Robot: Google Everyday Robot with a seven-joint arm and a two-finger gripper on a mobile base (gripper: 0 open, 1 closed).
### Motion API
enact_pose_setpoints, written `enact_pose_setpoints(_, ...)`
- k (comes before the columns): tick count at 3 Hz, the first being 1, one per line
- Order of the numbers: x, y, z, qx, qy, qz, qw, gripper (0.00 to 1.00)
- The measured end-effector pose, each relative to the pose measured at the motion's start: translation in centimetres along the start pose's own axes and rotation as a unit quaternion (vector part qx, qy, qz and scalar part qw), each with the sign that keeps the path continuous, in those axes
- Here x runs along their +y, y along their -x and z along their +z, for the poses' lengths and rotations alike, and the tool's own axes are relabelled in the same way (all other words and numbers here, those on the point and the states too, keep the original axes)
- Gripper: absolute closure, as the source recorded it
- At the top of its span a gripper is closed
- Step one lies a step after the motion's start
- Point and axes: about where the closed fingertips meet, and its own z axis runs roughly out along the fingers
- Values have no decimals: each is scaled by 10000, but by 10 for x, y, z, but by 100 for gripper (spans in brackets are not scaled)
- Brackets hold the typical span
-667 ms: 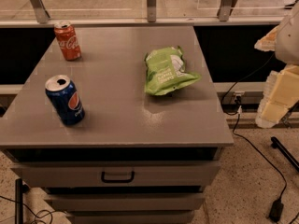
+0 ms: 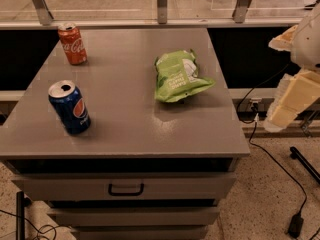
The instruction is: Move green rice chip bag near coke can
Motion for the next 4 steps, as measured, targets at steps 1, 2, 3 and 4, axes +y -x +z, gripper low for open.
enact_pose_setpoints(1, -15, 13, 18, -642, -273, 144, 9975, 0)
enact_pose_setpoints(2, -33, 20, 39, -1214, -452, 452, 9905, 0)
enact_pose_setpoints(3, -49, 27, 60, -1680, -458, 881, 9808, 0)
enact_pose_setpoints(4, -60, 33, 83, -1961, -331, 1229, 9723, 0)
